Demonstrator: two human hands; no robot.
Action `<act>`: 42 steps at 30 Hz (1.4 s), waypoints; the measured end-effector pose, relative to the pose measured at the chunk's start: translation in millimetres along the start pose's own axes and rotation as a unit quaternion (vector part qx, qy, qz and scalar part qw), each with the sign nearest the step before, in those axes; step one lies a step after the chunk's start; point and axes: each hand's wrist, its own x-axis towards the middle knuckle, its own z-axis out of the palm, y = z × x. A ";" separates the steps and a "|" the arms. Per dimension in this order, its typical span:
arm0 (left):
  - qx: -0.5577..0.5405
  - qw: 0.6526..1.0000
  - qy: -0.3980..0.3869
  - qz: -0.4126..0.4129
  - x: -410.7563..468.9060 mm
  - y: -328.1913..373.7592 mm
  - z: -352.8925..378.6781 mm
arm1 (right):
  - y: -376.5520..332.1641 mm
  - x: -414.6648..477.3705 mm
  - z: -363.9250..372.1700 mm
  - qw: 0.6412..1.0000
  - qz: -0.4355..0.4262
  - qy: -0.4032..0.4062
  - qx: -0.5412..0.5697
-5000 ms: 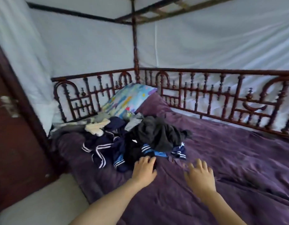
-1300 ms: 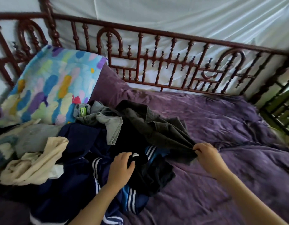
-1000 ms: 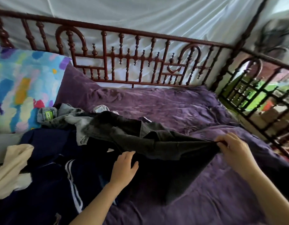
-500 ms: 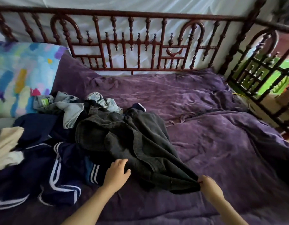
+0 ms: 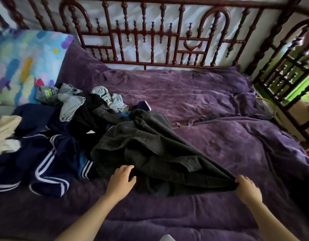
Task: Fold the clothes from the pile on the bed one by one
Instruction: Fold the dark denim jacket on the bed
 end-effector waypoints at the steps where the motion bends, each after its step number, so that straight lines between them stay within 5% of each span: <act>1: 0.001 1.000 0.003 -0.005 0.5 -4.0 -2.7 | -1.0 0.3 7.9 0.999 0.008 -0.041 -0.011; 22: -0.047 0.993 0.023 -0.102 17.7 -63.4 -32.1 | -260.0 18.5 33.0 0.955 -0.250 -0.156 0.021; 35: -0.064 0.994 -0.012 -0.093 61.8 -57.9 -21.0 | -197.9 24.2 39.5 0.933 -0.311 -0.149 -0.104; 42: -0.061 0.997 -0.046 -0.032 89.9 -17.4 -7.1 | -26.8 30.3 17.9 0.955 -0.102 -0.165 -0.225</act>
